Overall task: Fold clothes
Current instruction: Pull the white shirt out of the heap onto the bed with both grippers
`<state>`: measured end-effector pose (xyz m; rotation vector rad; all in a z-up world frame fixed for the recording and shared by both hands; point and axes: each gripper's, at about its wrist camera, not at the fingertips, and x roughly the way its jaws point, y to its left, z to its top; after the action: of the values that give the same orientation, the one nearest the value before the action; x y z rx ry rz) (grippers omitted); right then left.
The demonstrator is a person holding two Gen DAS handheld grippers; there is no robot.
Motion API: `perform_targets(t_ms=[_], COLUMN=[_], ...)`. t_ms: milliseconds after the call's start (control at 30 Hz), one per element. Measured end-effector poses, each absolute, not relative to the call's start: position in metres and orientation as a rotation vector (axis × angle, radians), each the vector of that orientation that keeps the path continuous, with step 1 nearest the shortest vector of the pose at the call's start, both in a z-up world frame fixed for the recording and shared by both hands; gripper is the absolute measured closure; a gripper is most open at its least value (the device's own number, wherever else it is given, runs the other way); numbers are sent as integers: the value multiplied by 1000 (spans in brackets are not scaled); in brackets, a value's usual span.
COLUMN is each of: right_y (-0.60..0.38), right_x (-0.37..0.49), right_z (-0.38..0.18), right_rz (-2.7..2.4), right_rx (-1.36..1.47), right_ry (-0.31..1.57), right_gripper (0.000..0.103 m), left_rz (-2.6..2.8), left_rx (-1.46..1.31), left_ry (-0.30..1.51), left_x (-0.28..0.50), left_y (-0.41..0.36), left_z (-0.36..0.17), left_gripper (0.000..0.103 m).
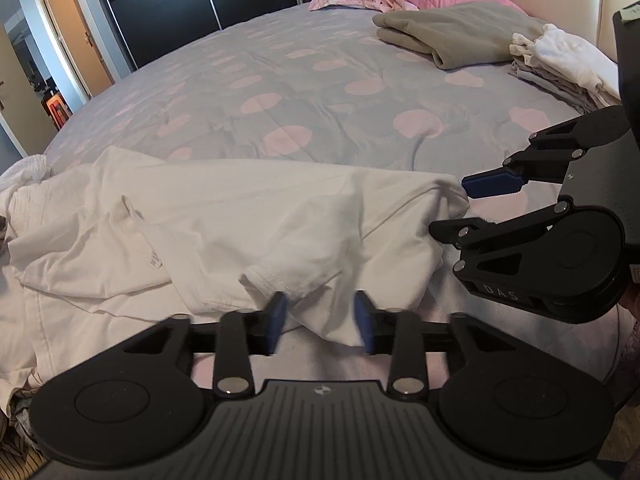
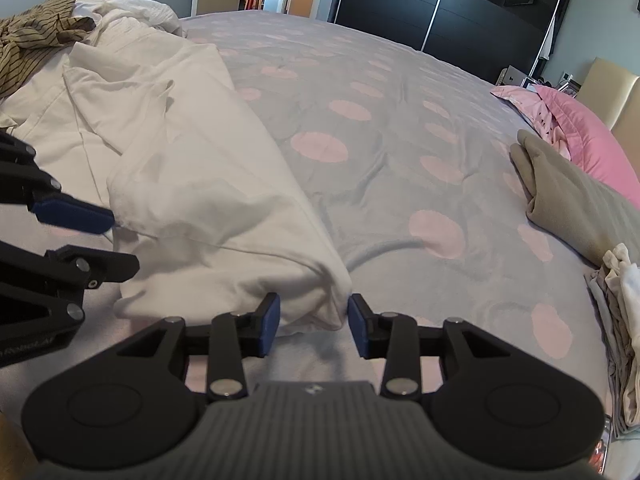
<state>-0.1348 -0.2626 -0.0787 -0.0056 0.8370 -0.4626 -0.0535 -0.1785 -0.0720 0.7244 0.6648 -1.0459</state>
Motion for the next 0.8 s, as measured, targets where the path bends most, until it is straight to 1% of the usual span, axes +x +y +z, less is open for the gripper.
perform_targets(t_ms=[167, 267, 400, 433, 467, 567, 633, 767, 800], right_y=[-264, -262, -262, -263, -264, -263, -259, -252, -250], right_x=[-137, -137, -135, -134, -134, -133, -134, -134, -134], right_z=[-79, -81, -83, -83, -83, -79, -74, -61, -59], right_rz=[-439, -415, -408, -411, -416, -423, -424, -370, -349], right_rx=[9, 6, -6, -1, 3, -4, -26, -42, -37], right_ry=[836, 837, 844, 846, 847, 819, 787, 731, 726], right_gripper=[54, 49, 48, 48, 48, 48, 48, 49, 51], left_rz=[-1060, -1082, -1058, -1055, -1052, -1040, -1064, -1127, -1132], left_rx=[774, 813, 835, 827, 806, 733, 731, 748, 760], left_ry=[644, 625, 575, 579, 588, 627, 615, 590, 590], left_x=[-56, -60, -60, -57, -54, -42, -43, -54, -57], left_y=[-177, -178, -181, -182, -183, -184, -184, -181, -181], left_z=[-77, -82, -88, -89, -88, -85, -81, -73, -72], left_gripper=[55, 54, 55, 62, 80, 100, 103, 103, 103])
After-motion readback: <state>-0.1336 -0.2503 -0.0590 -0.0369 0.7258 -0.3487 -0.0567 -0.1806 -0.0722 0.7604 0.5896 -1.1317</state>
